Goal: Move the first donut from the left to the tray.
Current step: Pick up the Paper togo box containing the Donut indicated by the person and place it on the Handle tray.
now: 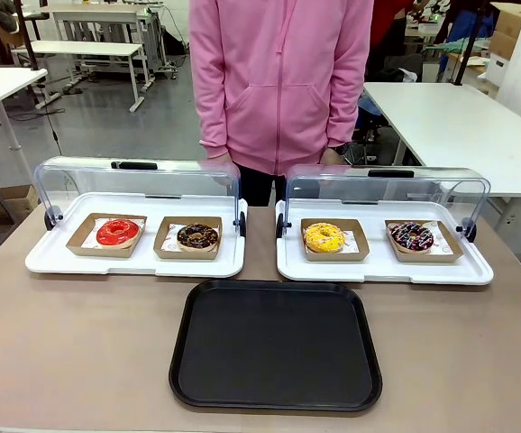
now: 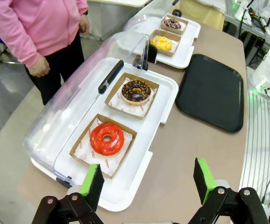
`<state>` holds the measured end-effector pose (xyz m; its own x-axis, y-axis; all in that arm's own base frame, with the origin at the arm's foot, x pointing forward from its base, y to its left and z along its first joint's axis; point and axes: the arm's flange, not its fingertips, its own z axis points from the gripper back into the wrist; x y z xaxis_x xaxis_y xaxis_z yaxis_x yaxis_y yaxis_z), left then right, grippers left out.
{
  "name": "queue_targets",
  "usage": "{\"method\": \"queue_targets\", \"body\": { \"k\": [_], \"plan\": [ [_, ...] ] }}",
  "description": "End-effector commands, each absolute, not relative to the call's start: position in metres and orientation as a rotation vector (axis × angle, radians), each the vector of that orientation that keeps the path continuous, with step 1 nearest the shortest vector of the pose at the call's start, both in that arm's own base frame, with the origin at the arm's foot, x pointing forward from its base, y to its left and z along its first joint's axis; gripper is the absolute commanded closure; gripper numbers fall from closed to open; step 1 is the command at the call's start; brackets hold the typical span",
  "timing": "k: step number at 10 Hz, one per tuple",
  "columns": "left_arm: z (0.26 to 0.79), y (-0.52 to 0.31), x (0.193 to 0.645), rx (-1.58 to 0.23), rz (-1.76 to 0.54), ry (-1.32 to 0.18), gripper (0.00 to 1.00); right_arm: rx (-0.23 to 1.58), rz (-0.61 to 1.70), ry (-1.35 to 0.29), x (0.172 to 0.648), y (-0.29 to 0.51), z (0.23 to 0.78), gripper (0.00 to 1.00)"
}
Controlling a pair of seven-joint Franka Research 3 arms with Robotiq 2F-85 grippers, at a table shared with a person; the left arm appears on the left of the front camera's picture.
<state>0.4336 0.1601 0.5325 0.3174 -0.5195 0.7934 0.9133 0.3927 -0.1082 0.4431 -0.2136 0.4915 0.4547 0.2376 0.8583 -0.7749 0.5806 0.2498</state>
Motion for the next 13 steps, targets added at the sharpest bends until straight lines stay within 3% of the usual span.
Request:
{"method": "queue_targets", "body": {
  "k": [1,13],
  "plan": [
    [0.5347,0.1596,0.4328,-0.622,-1.033,-0.759,0.0,0.708,0.697,-0.895,0.4406,-0.2127,0.4949,0.0],
    [0.5347,0.1596,0.4328,-0.622,-1.033,-0.759,0.0,0.708,0.697,-0.895,0.4406,-0.2127,0.4949,0.0]
  ]
}}
